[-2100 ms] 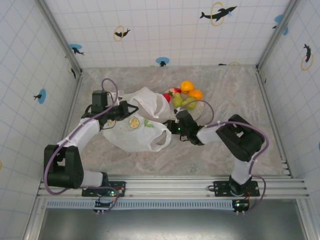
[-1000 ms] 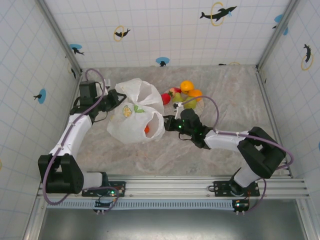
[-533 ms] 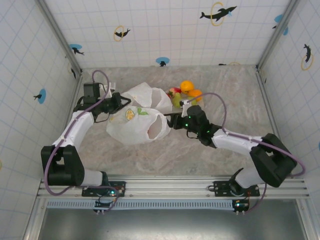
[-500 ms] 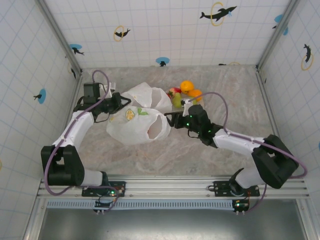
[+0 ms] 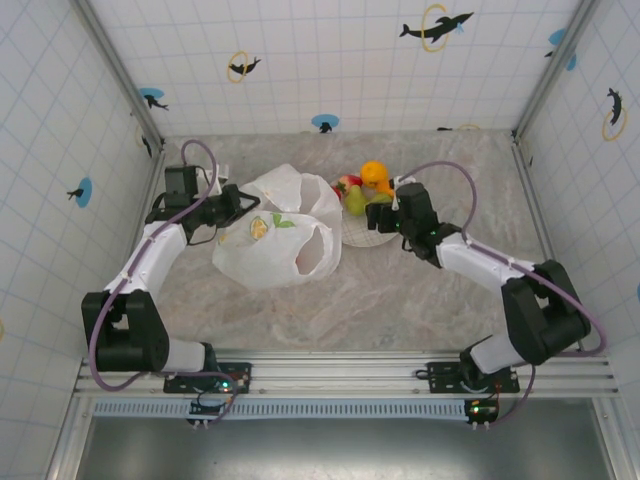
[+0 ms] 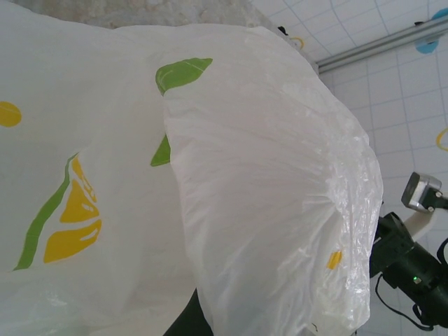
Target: Place the fruits into the plastic bag
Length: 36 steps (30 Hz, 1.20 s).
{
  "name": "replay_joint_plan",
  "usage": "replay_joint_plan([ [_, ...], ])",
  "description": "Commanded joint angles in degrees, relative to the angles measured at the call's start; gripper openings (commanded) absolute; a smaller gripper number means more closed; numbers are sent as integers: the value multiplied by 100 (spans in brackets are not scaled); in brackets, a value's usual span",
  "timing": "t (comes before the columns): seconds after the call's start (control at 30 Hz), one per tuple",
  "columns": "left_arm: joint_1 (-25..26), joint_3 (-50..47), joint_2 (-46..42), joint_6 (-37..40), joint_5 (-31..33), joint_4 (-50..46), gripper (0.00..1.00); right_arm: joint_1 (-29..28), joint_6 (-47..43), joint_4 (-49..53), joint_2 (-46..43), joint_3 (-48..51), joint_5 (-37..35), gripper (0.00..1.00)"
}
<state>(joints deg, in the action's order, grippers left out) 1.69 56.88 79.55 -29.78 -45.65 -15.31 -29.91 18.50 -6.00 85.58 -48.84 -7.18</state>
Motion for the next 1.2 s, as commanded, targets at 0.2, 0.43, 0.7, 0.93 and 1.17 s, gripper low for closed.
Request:
replay_joint_plan([
  [0.2,-38,-46,-36,114,-77,151,0,-103,-1373,827,635,-819,-241,93],
  [0.43,-50,-46,6,89,-120,195,0,-98,-2069,1562,1115,-1473,-465,96],
  [0.7,-64,-46,25,85,-194,224,0,23,-2506,2514,1720,-2327,-99,100],
  [0.93,-68,-193,78,-26,-322,361,0,47,-2792,2683,2012,-2563,-278,100],
  [1.17,-72,-195,162,-71,-366,420,0,47,-3015,2738,2287,-2793,-261,100],
])
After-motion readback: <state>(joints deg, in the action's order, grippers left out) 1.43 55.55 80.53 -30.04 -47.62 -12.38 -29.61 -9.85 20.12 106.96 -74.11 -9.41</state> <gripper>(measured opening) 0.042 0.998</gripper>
